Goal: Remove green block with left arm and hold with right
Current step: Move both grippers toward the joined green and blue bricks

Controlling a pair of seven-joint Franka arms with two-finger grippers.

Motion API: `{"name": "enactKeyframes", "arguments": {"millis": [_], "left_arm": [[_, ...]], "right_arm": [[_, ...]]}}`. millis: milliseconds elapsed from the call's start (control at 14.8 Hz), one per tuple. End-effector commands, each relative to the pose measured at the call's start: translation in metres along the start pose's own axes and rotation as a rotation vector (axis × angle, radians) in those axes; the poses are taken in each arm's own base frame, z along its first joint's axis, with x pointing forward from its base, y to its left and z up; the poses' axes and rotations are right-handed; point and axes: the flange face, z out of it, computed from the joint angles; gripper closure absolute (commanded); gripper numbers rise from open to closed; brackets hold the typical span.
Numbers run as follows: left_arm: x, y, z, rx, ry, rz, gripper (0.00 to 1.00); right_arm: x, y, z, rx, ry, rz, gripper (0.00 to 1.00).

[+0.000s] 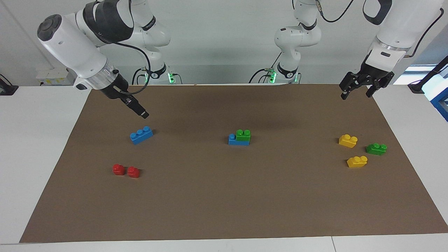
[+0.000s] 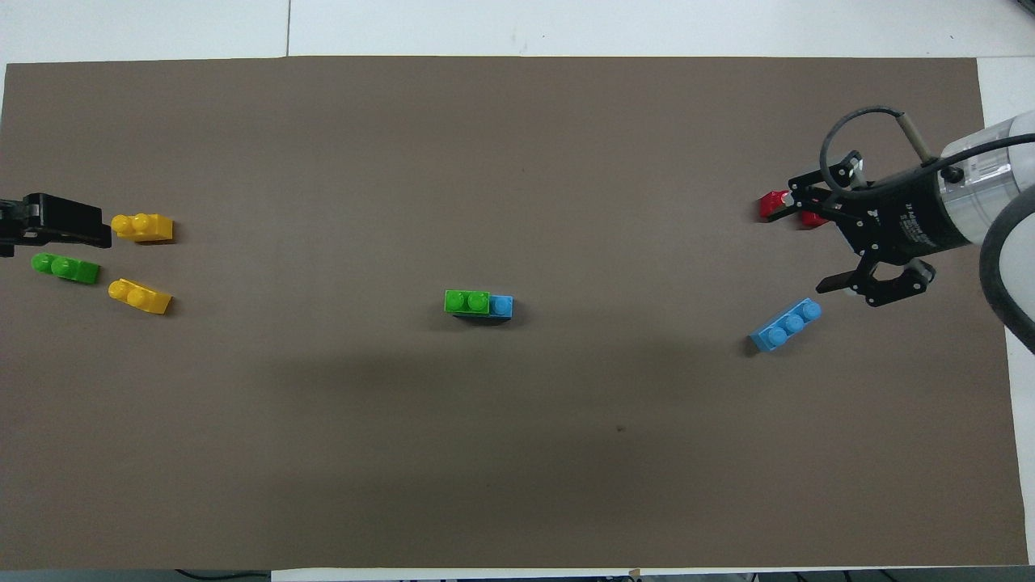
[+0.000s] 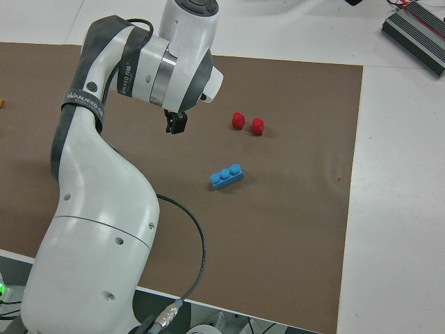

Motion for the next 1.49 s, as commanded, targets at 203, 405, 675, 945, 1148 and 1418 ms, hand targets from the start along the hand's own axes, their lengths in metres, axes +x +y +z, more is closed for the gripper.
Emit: {"name": "enactKeyframes", "arguments": {"millis": [203, 405, 675, 945, 1148, 1418], "left_arm": [[-0.025, 0.042, 0.010, -0.007, -0.034, -0.349, 0.00], [-0.034, 0.067, 0.013, 0.002, -0.040, -0.492, 0.00], [-0.055, 0.106, 0.027, 0.011, -0.040, -0.745, 0.00], [-0.071, 0.138, 0.037, -0.006, -0.017, -1.019, 0.00], [-0.085, 0.164, 0.052, -0.050, 0.011, -1.187, 0.00], [-0.111, 0.202, 0.080, -0.036, -0.001, -1.226, 0.00]], "right_arm": [[0.002, 0.009, 0.074, 0.045, -0.155, 0.261, 0.00], [0.001, 0.001, 0.098, 0.030, -0.166, 0.299, 0.00], [-0.012, -0.015, 0.125, 0.067, -0.188, 0.371, 0.00], [-0.020, -0.029, 0.160, 0.108, -0.175, 0.390, 0.00], [-0.029, -0.040, 0.178, 0.168, -0.157, 0.401, 0.00], [-0.019, -0.045, 0.205, 0.163, -0.179, 0.413, 0.00]]}}
